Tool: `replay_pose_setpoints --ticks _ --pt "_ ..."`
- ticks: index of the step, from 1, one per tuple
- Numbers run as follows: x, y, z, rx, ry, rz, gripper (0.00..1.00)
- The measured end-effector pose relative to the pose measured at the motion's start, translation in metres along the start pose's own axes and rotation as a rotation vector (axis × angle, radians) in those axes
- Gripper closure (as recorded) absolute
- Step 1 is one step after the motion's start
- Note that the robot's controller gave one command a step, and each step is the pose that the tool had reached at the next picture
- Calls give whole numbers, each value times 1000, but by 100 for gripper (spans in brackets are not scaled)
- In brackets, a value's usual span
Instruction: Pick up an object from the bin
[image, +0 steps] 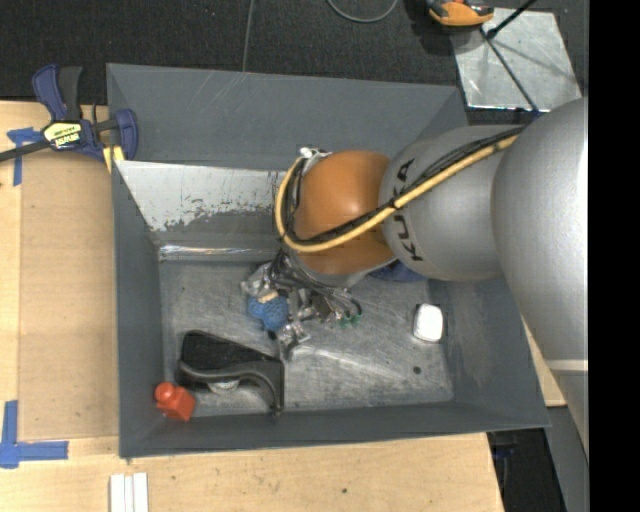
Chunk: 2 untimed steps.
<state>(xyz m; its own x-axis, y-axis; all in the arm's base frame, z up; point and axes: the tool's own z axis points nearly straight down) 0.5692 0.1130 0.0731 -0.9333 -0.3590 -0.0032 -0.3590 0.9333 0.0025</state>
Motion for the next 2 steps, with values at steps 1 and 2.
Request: replay_pose_setpoints --ticks 1,2 --pt "-4 0 -4 2 -15 2 100" --pt "-9 -7 -167 5 -9 -5 100"
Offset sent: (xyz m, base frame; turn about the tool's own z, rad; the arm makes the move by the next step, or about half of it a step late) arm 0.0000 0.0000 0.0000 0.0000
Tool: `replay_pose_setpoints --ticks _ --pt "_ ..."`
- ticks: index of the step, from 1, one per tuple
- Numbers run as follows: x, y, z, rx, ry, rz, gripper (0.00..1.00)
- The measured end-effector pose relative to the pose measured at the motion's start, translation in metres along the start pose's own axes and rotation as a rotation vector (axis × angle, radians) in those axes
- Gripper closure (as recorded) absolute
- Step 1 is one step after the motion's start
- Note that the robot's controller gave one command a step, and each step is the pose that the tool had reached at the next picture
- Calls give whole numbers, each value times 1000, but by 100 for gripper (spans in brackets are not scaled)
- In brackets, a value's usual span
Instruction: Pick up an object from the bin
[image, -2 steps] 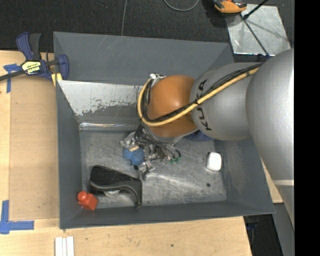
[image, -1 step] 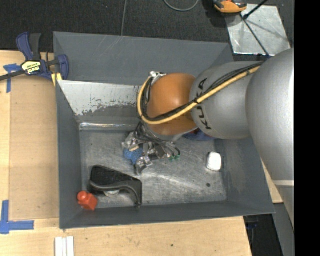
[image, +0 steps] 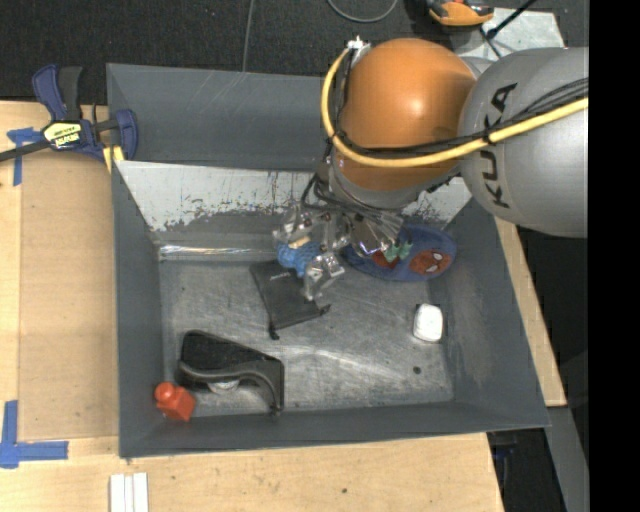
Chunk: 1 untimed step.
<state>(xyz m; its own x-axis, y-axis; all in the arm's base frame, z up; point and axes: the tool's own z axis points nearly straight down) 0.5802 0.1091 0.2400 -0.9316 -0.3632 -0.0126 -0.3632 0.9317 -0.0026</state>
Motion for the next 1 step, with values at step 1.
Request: replay_pose_setpoints --ticks 1 --pt "11 -3 3 -3 11 -188 100"
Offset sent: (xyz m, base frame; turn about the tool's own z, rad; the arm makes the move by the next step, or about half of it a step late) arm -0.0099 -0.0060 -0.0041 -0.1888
